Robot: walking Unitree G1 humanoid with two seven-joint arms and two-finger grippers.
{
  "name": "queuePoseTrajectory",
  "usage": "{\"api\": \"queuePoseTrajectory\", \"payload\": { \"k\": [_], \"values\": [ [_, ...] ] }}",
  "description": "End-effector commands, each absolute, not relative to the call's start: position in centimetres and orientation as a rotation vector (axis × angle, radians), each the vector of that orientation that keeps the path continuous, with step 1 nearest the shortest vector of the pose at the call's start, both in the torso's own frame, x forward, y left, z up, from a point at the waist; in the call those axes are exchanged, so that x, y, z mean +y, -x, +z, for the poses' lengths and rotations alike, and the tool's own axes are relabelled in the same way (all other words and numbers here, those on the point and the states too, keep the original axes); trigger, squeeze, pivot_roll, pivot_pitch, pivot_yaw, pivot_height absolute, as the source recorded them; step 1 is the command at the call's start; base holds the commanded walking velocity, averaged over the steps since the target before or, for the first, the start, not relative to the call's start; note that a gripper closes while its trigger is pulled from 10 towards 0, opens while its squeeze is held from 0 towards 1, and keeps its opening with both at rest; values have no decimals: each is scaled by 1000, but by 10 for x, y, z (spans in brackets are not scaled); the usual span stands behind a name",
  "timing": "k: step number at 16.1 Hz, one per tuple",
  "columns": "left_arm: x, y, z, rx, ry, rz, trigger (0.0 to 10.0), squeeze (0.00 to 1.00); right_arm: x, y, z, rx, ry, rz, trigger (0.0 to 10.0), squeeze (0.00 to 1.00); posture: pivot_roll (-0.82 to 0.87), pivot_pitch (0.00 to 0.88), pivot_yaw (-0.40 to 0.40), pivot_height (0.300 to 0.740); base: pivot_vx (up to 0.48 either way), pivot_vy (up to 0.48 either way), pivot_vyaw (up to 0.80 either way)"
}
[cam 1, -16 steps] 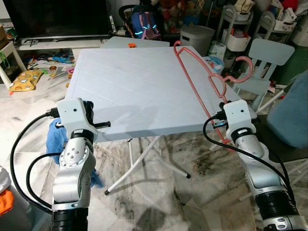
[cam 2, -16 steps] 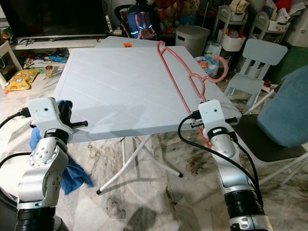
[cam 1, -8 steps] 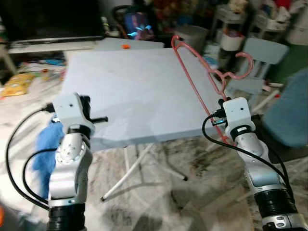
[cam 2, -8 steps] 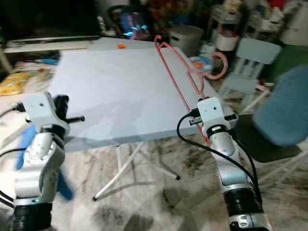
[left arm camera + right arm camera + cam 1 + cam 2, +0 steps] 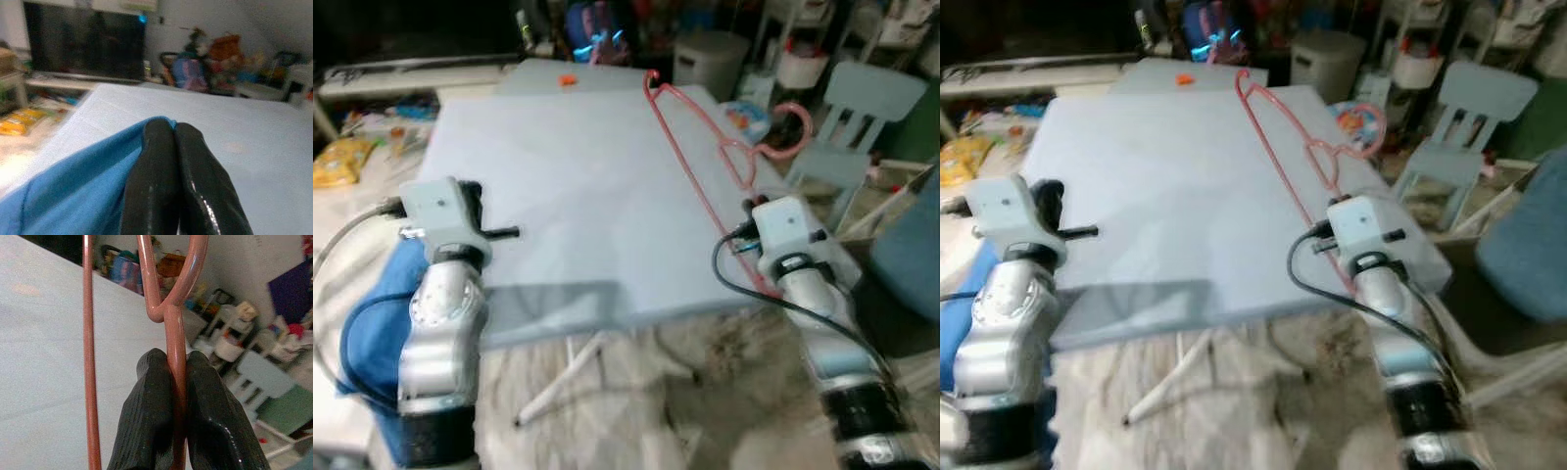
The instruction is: Hang hanger
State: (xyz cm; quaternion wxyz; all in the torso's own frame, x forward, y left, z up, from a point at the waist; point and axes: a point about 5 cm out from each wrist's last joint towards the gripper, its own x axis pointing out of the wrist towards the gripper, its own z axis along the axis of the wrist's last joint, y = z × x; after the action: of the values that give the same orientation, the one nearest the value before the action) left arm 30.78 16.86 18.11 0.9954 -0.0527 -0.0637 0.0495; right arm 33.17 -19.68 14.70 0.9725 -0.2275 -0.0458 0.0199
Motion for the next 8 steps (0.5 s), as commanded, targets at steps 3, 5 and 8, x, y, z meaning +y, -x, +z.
{"api": "queuePoseTrajectory", "payload": {
  "k": [3,5,8],
  "values": [
    [174,-309,192,-171,94,109,10000,0,-188,-334,154,-129,451,64,10000,0,-102,0,-34,740,469,0,0],
    [175,-311,195,-189,91,117,10000,0,-187,-334,153,-127,451,70,10000,0,-96,0,-37,740,169,0,0],
    [178,-313,198,-210,43,127,10000,0,-184,-334,153,-127,451,82,10000,0,-96,0,-39,740,0,0,0]
  ]
}}
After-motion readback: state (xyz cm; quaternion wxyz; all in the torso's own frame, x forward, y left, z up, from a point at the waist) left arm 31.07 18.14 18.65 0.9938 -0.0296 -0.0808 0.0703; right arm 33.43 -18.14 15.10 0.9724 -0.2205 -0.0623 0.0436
